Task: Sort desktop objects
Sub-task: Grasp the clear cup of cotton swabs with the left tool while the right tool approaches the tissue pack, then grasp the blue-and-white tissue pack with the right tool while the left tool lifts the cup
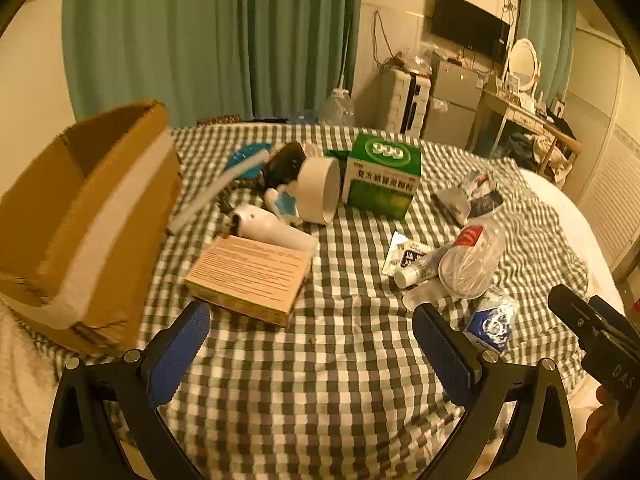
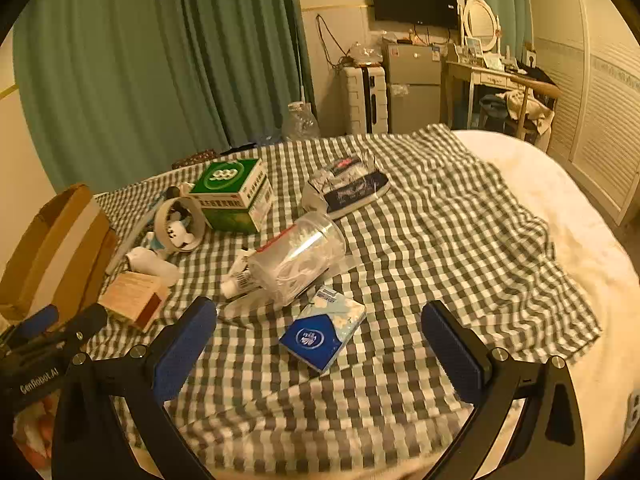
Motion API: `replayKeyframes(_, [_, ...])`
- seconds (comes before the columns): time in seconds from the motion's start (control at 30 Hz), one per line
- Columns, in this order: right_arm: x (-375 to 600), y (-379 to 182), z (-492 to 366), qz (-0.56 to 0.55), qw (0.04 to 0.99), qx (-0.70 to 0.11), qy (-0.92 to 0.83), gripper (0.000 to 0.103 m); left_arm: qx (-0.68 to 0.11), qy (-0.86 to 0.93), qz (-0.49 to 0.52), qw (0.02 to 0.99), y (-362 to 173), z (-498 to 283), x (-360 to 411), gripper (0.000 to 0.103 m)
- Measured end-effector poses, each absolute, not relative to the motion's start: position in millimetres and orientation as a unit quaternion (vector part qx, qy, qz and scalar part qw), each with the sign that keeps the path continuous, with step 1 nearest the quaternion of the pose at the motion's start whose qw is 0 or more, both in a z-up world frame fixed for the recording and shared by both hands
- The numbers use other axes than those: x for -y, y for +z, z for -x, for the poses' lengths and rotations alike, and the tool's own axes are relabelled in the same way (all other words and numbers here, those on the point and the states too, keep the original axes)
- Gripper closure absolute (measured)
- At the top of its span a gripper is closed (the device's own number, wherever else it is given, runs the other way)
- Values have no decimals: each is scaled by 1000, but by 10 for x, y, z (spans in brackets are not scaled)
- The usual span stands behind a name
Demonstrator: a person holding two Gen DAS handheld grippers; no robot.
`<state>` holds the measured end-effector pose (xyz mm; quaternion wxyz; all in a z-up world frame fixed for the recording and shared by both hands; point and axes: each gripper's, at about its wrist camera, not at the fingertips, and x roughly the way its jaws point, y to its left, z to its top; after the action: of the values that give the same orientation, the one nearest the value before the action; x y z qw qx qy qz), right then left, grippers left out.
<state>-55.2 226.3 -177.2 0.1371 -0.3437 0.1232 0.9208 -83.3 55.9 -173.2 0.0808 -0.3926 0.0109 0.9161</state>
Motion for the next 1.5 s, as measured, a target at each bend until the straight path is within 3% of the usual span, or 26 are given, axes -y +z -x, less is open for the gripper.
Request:
replayKeyframes(0.47, [-3030, -2194, 532, 384, 221, -238, 864, 3, -89, 888, 387, 233, -1975, 1222, -1706, 0])
replayKeyframes(0.67, [-3119, -2212, 509, 377, 226, -250, 863, 3, -144, 868, 391, 270, -2153, 1453, -2236, 0])
replayKeyframes(0.7, [-3133, -2234, 514, 381, 226, -253, 860, 3, -153, 862, 399, 274, -2212, 1516, -2321, 1])
replayKeyframes(0.77, [-3141, -2252, 523, 384, 229, -257, 857, 3, -168, 855, 405, 276, -2287, 1591, -2425, 25])
replayKeyframes(0.8, [-3144, -2259, 529, 385, 230, -257, 856, 3, -173, 850, 410, 283, -2320, 1616, -2460, 32])
replayKeyframes(1.1, [-2991, -2230, 589, 385, 212, -228, 869, 3, -132, 867, 409, 253, -2102, 1620, -2035, 39])
replayKeyframes(1.5, [-2511, -2478, 1063, 429, 159, -179, 871, 4, -63, 883, 423, 192, -1965, 1525, -1263, 40])
